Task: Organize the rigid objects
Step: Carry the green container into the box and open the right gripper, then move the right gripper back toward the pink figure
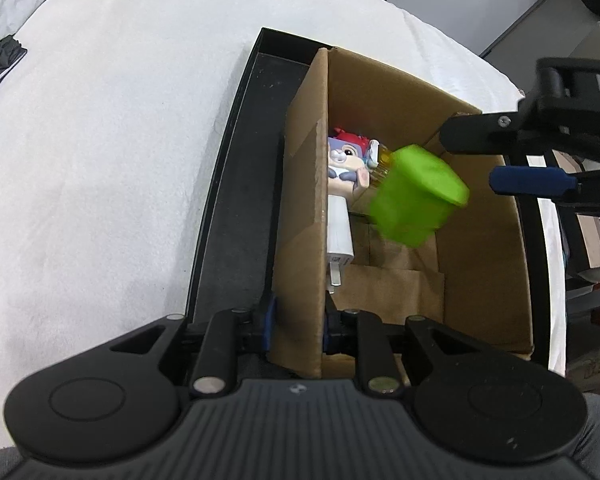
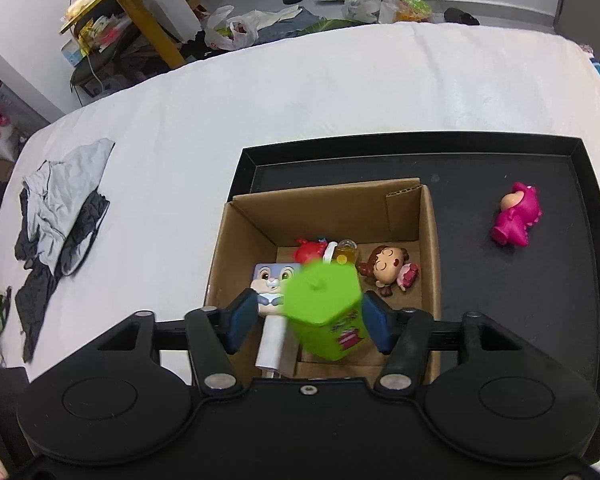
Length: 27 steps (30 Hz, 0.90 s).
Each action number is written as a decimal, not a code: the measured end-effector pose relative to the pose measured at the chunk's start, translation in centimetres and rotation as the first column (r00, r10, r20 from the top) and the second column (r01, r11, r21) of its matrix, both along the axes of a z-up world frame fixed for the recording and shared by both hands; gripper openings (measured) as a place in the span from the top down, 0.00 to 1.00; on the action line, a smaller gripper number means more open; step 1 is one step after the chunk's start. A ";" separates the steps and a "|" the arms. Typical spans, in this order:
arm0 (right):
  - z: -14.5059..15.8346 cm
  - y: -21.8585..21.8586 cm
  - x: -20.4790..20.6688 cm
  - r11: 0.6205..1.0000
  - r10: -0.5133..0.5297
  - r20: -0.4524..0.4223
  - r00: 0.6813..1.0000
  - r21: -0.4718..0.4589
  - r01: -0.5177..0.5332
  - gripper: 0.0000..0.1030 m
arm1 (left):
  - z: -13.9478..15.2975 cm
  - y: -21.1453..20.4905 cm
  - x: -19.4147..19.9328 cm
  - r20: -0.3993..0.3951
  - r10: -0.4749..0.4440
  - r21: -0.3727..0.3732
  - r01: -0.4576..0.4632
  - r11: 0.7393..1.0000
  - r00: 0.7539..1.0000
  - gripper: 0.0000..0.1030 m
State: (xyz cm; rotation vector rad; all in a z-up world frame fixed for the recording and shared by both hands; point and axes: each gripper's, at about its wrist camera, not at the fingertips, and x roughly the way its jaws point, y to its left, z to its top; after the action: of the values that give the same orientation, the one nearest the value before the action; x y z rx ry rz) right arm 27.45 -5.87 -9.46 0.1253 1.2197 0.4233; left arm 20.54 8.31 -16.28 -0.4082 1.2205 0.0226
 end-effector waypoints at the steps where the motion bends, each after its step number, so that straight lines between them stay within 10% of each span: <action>1: 0.1 0.0 0.0 1.000 0.000 0.001 1.000 -0.003 0.000 0.41 | 0.0 0.1 0.0 -0.001 0.003 -0.003 -0.003 1.000 1.000 0.80; 27: 1.7 -5.1 -1.5 0.997 -0.039 -0.015 0.999 0.068 0.040 0.30 | 0.3 -0.7 -0.1 -0.007 0.006 0.035 -0.006 0.999 1.000 0.80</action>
State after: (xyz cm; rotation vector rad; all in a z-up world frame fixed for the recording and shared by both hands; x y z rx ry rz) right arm 25.95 -11.01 -7.71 0.2108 1.2152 0.4298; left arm 20.42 7.64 -16.01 -0.3816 1.2246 0.0511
